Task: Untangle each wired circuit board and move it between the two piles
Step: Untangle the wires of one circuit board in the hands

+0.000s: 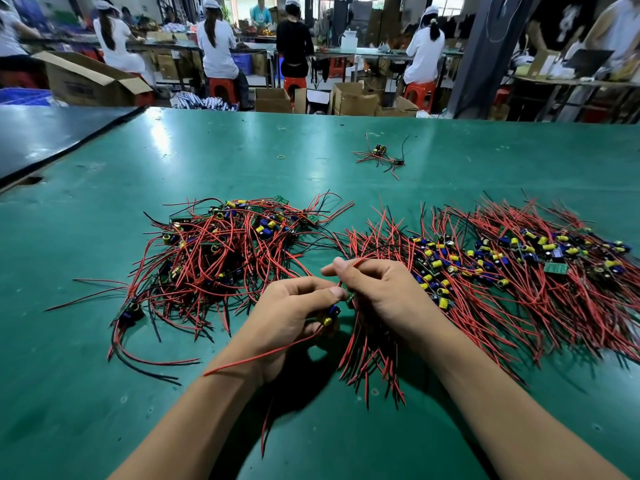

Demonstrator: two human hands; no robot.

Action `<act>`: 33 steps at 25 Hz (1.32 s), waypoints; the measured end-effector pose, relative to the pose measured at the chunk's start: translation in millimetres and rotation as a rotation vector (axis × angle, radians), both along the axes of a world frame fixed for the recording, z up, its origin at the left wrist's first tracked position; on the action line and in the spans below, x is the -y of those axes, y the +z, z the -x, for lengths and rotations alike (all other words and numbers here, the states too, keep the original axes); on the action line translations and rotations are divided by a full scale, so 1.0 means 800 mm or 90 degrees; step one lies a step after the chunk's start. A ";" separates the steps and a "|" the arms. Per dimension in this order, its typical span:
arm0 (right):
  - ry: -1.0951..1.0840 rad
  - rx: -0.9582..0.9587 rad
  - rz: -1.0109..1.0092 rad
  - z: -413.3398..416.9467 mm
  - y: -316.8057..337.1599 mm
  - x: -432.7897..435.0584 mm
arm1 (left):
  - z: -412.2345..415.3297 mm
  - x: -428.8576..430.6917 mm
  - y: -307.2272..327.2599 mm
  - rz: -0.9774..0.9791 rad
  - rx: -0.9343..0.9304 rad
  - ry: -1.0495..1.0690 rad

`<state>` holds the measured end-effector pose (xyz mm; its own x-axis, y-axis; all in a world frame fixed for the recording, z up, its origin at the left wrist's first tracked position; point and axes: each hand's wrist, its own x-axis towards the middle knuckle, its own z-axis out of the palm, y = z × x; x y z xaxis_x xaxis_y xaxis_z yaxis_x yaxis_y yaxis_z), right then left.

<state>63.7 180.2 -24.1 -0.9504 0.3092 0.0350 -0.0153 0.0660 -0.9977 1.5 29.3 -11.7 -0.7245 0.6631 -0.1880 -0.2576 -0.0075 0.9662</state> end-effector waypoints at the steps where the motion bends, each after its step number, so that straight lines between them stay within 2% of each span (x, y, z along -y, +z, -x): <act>1: -0.033 -0.015 -0.015 0.001 -0.001 0.000 | -0.001 0.000 0.000 0.010 -0.014 0.000; 5: -0.157 -0.063 -0.020 0.006 -0.002 -0.006 | -0.007 -0.006 0.002 0.006 -0.062 -0.003; 10: -0.238 -0.078 0.060 0.008 -0.001 -0.016 | -0.010 -0.009 -0.001 0.000 -0.094 -0.025; 13: -0.213 -0.051 0.138 0.008 -0.003 -0.010 | -0.007 -0.006 -0.006 0.009 -0.105 -0.003; 16: -0.111 0.000 0.174 0.006 0.001 -0.003 | -0.006 -0.005 -0.007 0.010 -0.113 0.034; 20: -0.018 0.024 0.036 0.001 -0.001 0.004 | -0.003 -0.003 -0.009 0.012 -0.171 0.043; 25: -0.084 0.036 -0.171 0.002 -0.002 -0.014 | -0.004 -0.002 -0.012 0.031 -0.209 0.006; 33: -0.237 -0.068 -0.331 0.002 -0.004 -0.029 | -0.005 -0.004 -0.011 0.021 -0.177 -0.018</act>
<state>61.8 203.4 -27.3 -0.7661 0.5343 0.3573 0.0041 0.5599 -0.8285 5.7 32.2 -20.2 -0.7328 0.6804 -0.0062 0.0181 0.0286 0.9994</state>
